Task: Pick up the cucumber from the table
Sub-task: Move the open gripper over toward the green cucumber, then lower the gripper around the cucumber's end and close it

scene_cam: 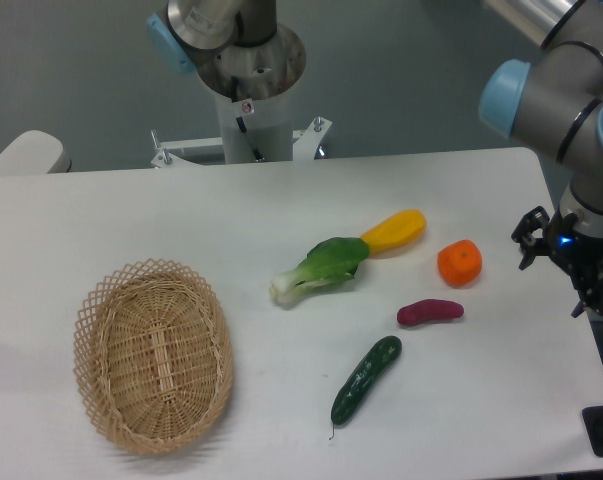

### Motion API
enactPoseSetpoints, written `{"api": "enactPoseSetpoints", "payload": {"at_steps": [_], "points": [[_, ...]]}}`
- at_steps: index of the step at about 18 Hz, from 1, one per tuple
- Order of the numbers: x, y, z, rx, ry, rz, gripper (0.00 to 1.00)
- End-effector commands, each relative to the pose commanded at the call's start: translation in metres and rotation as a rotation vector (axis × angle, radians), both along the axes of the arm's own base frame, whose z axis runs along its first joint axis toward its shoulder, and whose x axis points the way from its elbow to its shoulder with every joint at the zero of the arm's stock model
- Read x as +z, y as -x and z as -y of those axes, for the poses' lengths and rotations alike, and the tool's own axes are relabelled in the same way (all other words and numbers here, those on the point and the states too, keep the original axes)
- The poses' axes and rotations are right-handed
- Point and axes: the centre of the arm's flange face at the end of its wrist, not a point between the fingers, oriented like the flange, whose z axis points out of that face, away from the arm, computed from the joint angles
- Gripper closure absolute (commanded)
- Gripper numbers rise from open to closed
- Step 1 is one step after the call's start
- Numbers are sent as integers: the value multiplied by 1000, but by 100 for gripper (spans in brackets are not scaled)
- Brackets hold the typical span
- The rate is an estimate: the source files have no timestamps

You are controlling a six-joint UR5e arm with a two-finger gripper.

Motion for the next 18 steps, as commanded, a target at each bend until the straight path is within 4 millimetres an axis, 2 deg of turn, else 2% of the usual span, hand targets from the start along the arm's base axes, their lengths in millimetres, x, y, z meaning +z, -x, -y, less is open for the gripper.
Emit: {"api": "enactPoseSetpoints", "payload": {"at_steps": [5,8,13,16,18], "points": [[-31,-24,-26,174,-7,19,0],[-58,-40,-42,319,-22,44,0],[-83,-76,-78,426,-31,60,0],[-97,-96,-104,409,-37,49,0],[-106,-110,-113,390,-27,61,0]]}}
